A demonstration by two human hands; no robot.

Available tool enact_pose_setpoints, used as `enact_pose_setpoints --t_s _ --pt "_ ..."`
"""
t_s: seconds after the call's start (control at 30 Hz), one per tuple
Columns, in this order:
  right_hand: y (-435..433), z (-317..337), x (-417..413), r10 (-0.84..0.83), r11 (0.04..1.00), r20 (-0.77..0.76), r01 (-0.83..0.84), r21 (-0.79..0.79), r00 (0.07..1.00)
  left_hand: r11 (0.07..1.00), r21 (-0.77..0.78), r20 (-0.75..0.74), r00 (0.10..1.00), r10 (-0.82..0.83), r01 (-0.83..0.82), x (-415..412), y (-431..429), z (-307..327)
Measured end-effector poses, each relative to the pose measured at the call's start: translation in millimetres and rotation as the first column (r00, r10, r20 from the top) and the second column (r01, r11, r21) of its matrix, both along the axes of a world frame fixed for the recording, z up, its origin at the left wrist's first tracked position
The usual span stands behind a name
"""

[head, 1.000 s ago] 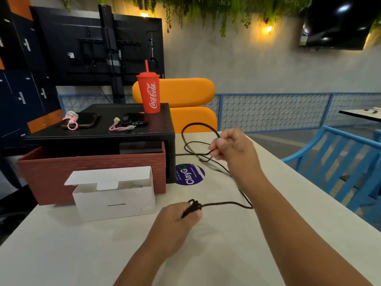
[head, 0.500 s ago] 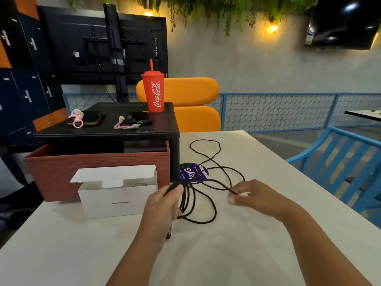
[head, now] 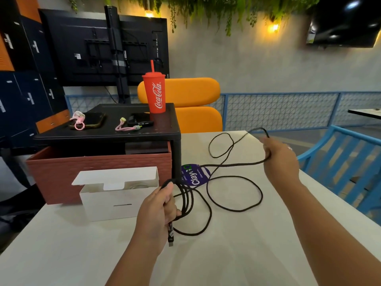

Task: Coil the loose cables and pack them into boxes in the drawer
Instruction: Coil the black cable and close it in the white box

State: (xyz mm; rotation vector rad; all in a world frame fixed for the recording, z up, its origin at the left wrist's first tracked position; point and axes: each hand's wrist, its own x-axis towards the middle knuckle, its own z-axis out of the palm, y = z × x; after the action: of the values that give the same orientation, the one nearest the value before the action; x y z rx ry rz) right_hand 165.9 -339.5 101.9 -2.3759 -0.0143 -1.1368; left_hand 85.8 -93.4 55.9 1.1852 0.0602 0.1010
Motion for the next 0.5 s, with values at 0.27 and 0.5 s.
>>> enact_pose_setpoints --t_s 0.27,0.5 --pt "13 -28 11 -0.019 0.966 -0.661 -0.155 -0.205 0.75 0.956 -0.285 -0.034 0.996 -0.084 0.071 -3 1 5" --pt "93 -40 -26 0.496 0.776 0.094 -0.489 0.399 0.863 0.925 -0.379 -0.057 0.997 -0.06 0.034 -4 2 10"
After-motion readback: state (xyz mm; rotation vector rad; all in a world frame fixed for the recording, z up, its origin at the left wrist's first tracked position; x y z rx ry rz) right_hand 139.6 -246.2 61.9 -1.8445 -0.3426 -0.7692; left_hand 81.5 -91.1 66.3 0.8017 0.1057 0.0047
